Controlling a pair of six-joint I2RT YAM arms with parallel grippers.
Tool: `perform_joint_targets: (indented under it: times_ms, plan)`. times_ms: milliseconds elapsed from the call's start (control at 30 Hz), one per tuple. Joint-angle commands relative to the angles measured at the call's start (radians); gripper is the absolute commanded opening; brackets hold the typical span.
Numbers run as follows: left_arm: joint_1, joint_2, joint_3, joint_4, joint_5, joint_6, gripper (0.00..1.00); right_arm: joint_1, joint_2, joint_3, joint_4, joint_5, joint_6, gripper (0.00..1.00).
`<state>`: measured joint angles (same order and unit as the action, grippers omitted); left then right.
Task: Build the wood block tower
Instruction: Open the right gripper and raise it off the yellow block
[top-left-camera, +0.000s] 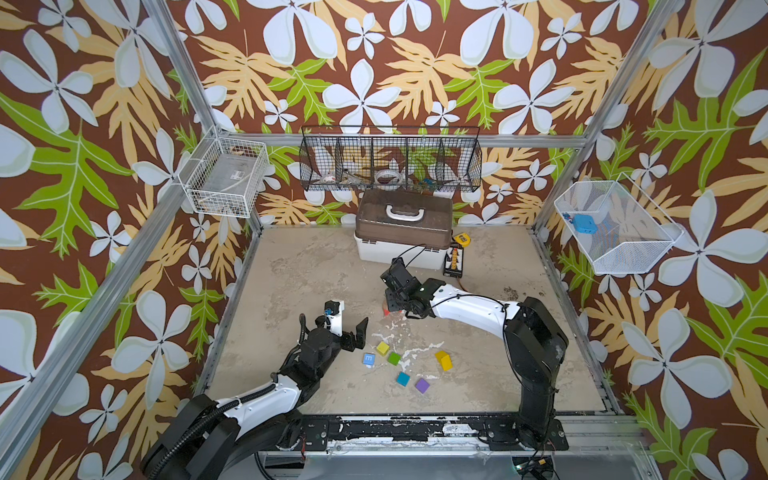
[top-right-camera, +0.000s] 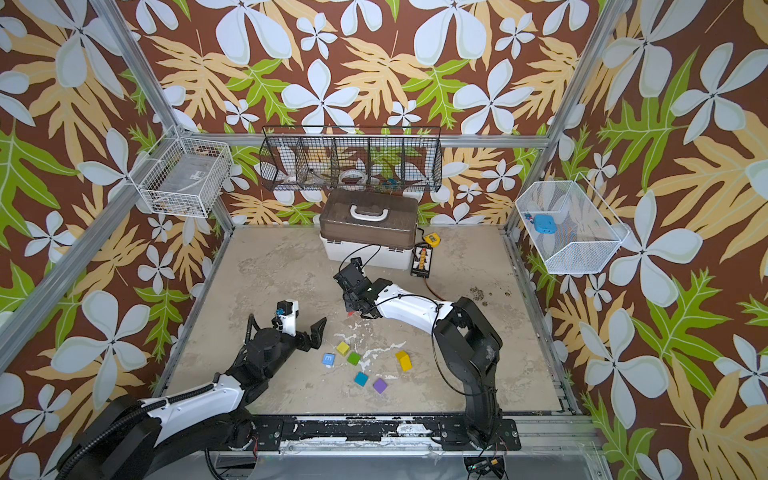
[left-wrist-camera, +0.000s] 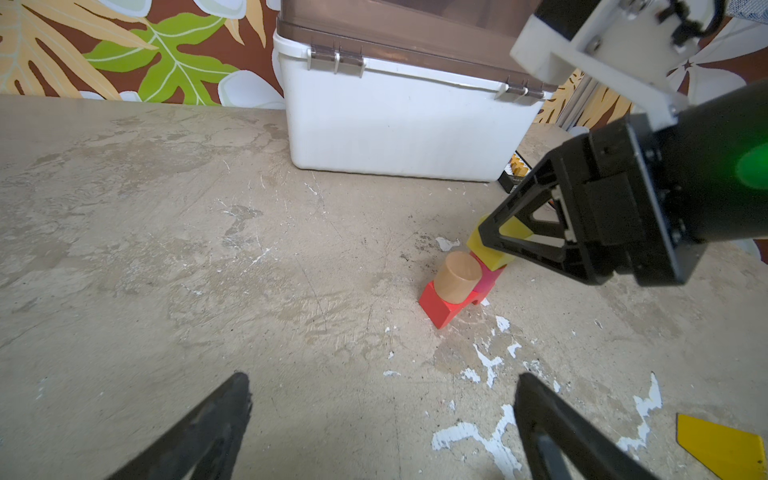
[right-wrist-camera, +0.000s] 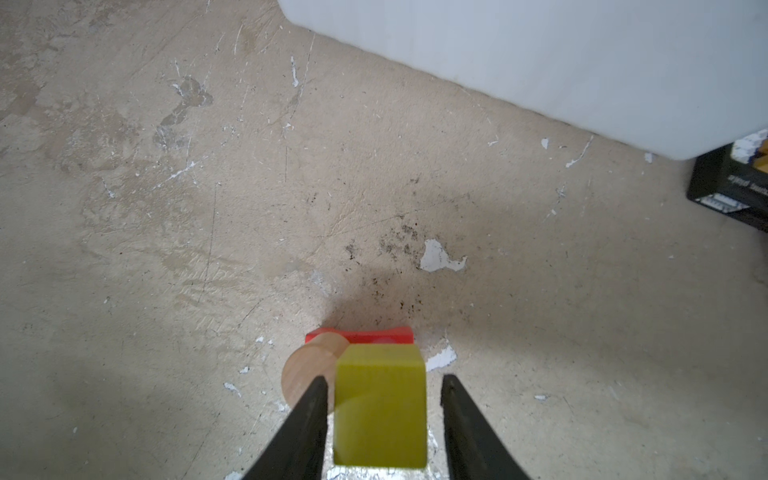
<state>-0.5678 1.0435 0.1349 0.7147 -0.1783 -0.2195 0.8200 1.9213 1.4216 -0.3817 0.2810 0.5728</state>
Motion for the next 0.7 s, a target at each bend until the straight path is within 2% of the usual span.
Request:
perform_joint_targets:
  times_ms: [0, 233, 300, 433, 500, 600, 667]
  plan:
    - [-0.001, 0.003, 0.006, 0.005, -0.003, 0.001, 1.00, 0.001, -0.009, 0.004, -0.009, 0.003, 0.009, 0.47]
    - [-0.021, -0.019, -0.004, 0.006, -0.083, -0.009, 1.00, 0.002, -0.060, 0.003, -0.022, -0.002, 0.000, 0.52]
    - [-0.026, -0.027, -0.005, 0.012, -0.058, -0.016, 1.00, 0.002, -0.104, -0.011, -0.028, 0.012, -0.001, 0.54]
    - [-0.110, -0.024, 0.025, -0.026, -0.119, 0.005, 1.00, 0.002, -0.247, -0.096, -0.004, 0.051, 0.002, 0.60]
    - [-0.112, -0.064, -0.015, 0.007, -0.012, -0.043, 0.99, 0.001, -0.333, -0.156, 0.014, 0.084, 0.001, 0.62]
    - [-0.113, -0.152, -0.088, 0.026, 0.127, -0.112, 0.87, -0.005, -0.473, -0.261, 0.044, 0.159, -0.009, 0.68]
    - [-0.122, -0.204, -0.103, -0.045, 0.160, -0.133, 0.85, -0.033, -0.574, -0.357, 0.090, 0.198, -0.010, 0.76]
